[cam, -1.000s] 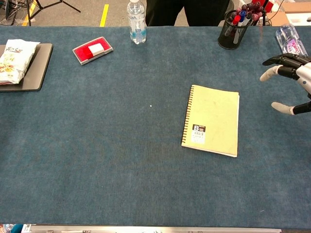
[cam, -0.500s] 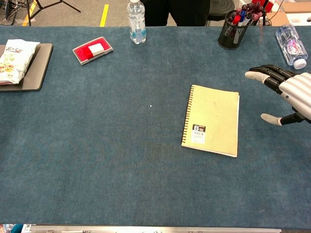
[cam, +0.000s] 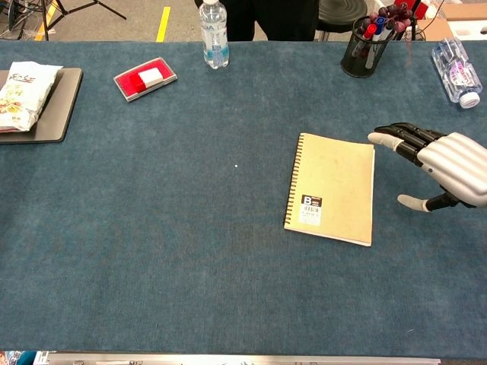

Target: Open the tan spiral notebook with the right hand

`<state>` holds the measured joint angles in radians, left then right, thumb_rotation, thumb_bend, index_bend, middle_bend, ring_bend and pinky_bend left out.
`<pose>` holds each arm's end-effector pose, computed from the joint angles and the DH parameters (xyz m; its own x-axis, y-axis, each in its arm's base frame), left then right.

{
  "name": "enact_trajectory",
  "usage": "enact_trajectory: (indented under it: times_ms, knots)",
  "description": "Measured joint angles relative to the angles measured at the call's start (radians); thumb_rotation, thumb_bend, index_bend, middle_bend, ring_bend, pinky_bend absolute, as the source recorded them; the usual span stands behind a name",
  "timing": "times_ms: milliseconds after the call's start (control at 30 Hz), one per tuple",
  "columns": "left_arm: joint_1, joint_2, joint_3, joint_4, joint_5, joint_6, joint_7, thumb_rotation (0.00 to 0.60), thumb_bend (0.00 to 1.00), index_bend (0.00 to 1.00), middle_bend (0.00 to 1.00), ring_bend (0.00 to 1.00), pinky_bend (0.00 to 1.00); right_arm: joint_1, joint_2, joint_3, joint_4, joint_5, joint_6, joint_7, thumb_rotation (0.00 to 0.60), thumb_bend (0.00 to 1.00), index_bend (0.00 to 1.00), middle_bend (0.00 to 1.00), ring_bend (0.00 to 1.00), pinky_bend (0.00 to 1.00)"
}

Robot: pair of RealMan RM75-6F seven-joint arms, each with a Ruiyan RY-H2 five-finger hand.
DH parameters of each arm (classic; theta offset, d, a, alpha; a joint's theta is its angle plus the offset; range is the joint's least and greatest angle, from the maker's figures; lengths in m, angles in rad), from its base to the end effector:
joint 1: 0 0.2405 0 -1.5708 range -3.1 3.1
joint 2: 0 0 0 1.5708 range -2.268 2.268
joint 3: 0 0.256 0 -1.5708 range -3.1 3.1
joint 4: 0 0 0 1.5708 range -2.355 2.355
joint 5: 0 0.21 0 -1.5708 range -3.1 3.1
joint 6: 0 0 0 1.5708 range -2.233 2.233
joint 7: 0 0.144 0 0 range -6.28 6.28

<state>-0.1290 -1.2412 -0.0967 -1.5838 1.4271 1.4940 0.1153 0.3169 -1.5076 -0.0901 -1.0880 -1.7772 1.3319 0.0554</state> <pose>-0.3022 0.2034 0.1337 0.4036 -0.0567 0.9132 0.9149 0.0252 -0.4028 -0.3045 -0.2217 0.0218 0.5719 -0.1483 0.8068 -0.7525 -0.4864 0.4440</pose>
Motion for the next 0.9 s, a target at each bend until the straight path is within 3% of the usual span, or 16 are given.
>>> enact_trajectory:
  times_ms: [900]
  knots:
    - [0.001,0.002,-0.003,-0.004,0.001,0.003,0.000,0.600,0.26,0.49,0.48,0.44,0.61,0.050,-0.113,-0.028,0.129,-0.002,-0.046,0.032,0.600,0.20,0.06,0.06,0.04,0.23]
